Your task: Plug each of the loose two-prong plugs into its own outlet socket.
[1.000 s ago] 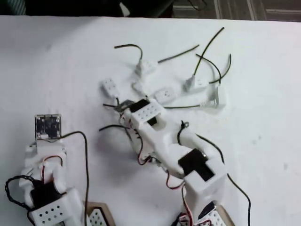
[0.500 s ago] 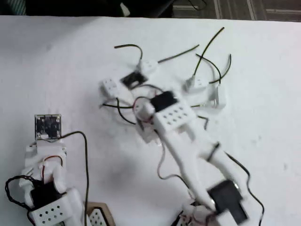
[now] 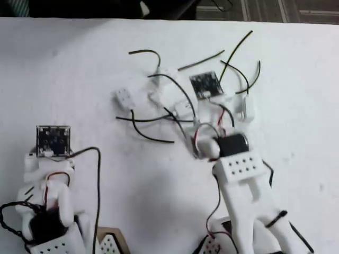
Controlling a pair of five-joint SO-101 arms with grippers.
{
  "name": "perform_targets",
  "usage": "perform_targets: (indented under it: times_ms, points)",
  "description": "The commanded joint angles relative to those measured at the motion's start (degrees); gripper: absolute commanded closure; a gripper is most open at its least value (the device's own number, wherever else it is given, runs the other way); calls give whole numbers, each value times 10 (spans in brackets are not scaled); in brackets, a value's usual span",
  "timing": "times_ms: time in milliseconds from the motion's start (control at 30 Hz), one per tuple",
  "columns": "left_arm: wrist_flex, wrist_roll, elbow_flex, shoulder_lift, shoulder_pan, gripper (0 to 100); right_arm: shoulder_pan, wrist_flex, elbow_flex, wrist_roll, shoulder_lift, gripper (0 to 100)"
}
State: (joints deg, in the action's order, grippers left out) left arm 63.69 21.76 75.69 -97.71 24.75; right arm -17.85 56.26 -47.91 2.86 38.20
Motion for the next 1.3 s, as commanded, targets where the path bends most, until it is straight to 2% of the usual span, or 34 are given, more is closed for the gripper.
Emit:
perform_targets:
  times_ms: [0, 233, 333, 467, 633, 833, 1033, 1167, 1267]
  points:
    - [26, -6, -83, 29, -31, 901, 19, -104, -80, -2, 49, 981]
    - [16, -12, -220, 264, -86, 902, 75, -156, -127, -20, 90, 981]
    - [17, -56, -295, 393, -109, 899, 95, -175, -127, -51, 95, 981]
    - [18, -102, -399, 563, -131, 895, 119, -185, -133, -55, 94, 981]
    - [17, -167, -535, 764, -144, 754, 117, -204, -152, -55, 95, 981]
    - [21, -179, -701, 970, -178, 759, 117, -247, -179, -53, 94, 981]
    - [21, -183, -833, 1132, -202, 758, 116, -246, -181, -54, 94, 981]
    - [21, -247, -892, 1217, -219, 757, 110, -249, -192, -52, 94, 981]
    - [22, -265, -933, 1268, -232, 757, 99, -248, -193, -52, 94, 981]
